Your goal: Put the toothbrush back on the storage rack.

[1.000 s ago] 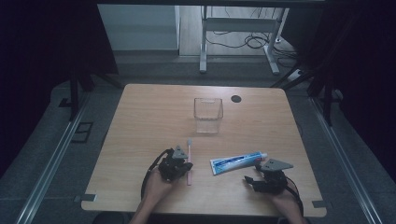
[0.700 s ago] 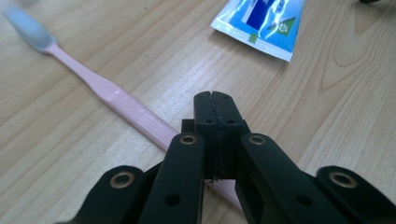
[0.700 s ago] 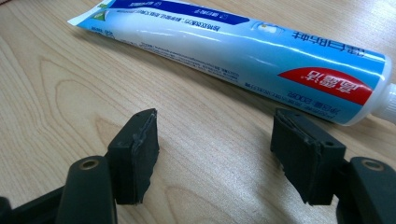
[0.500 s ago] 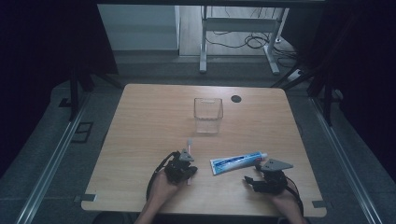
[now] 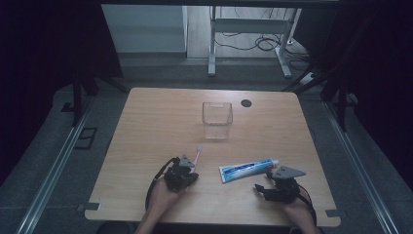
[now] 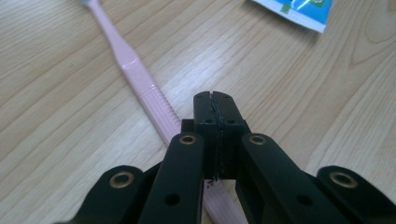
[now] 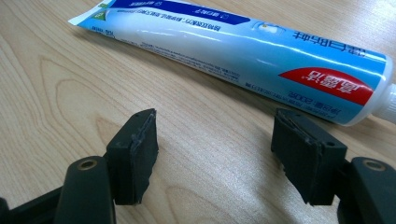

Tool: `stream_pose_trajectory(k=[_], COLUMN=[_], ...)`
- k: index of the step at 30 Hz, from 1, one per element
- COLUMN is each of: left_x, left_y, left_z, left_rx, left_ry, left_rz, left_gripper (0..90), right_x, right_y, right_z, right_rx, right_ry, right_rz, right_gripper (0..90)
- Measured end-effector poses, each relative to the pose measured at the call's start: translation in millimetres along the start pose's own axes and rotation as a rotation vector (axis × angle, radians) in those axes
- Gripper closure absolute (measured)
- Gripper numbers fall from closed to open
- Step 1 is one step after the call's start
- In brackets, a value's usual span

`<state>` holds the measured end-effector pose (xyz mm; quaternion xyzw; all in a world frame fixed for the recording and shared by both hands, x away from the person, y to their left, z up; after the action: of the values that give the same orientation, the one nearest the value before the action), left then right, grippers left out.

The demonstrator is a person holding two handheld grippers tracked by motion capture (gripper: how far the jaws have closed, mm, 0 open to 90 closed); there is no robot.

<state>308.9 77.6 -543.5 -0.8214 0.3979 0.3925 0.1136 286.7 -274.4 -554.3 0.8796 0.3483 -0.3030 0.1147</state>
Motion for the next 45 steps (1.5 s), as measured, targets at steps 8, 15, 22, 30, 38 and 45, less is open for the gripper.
stream_pose_trajectory(k=[8, 15, 22, 30, 38, 45], left_x=[-7.0, -12.5, -16.6, -20.3, -9.1, -2.4], left_y=[-10.7, -22.2, -21.0, -27.0, -34.5, -36.6], left_z=[4.2, 7.6, -1.6, -21.2, -36.2, -46.4], left_rx=[0.004, -0.011, -0.021, 0.019, 0.021, 0.021], left_ry=[-0.013, -0.018, -0.032, -0.110, -0.186, -0.240], left_rz=[-0.023, -0.034, -0.014, -0.054, -0.071, -0.064], left_gripper=[88.0, 88.5, 81.6, 70.3, 65.5, 67.0], right_x=[0.0, 0.0, 0.0, 0.0, 0.1, 0.0], right_y=[0.0, 0.0, 0.0, 0.0, 0.1, 0.1], right_z=[0.0, 0.0, 0.0, 0.0, 0.0, 0.0], right_rx=[0.000, 0.000, 0.000, 0.000, -0.002, -0.001], right_ry=[0.000, 0.000, 0.000, 0.000, 0.000, -0.001], right_rz=[0.000, 0.000, 0.000, 0.000, -0.003, -0.002], right_gripper=[31.1, 31.0, 31.1, 31.1, 30.8, 30.8])
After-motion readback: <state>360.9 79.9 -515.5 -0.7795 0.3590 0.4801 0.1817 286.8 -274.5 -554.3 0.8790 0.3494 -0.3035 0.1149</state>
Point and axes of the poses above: each handheld gripper's, and its own axes: x roughly forward along the jaws, z roughly out of its underside, y roughly to its right, the point moved 2 cm from there along x, roughly forward along the jaws, and after that the axes turned 4 degrees about y, right-handed, at the moved point
